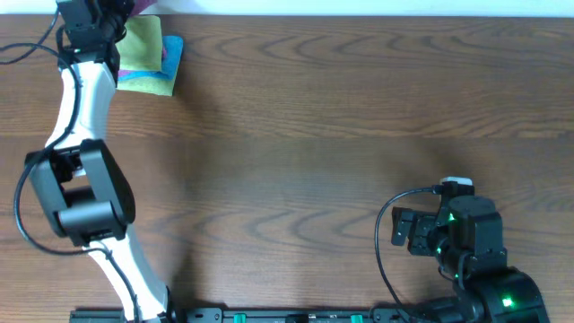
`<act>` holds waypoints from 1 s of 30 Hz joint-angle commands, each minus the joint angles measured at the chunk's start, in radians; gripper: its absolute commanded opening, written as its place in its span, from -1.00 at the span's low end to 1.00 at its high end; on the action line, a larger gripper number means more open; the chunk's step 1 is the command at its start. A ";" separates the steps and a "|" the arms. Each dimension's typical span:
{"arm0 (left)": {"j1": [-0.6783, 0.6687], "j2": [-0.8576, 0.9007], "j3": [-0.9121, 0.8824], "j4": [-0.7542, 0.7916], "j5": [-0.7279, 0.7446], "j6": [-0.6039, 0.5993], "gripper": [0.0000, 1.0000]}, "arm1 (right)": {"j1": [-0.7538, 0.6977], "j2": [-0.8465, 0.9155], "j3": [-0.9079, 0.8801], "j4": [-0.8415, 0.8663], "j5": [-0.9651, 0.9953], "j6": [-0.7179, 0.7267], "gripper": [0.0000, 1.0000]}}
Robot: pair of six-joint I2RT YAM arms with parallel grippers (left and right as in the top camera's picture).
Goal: Fold the cloth
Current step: 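Carry the cloth with the left gripper to the far-left cloth stack, then lower the cloth onto the stack, open the left gripper and adjust it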
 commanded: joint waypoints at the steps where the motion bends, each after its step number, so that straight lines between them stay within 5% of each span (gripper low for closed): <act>1: -0.002 0.045 0.033 0.041 -0.018 0.030 -0.88 | -0.006 -0.003 -0.008 0.000 0.013 0.017 0.98; 9: -0.002 0.066 0.033 0.059 -0.040 0.060 -0.88 | -0.006 -0.003 -0.008 -0.001 0.013 0.017 0.98; 30: 0.003 0.066 0.033 -0.279 -0.075 0.121 -0.88 | -0.006 -0.003 -0.008 0.000 0.013 0.017 0.99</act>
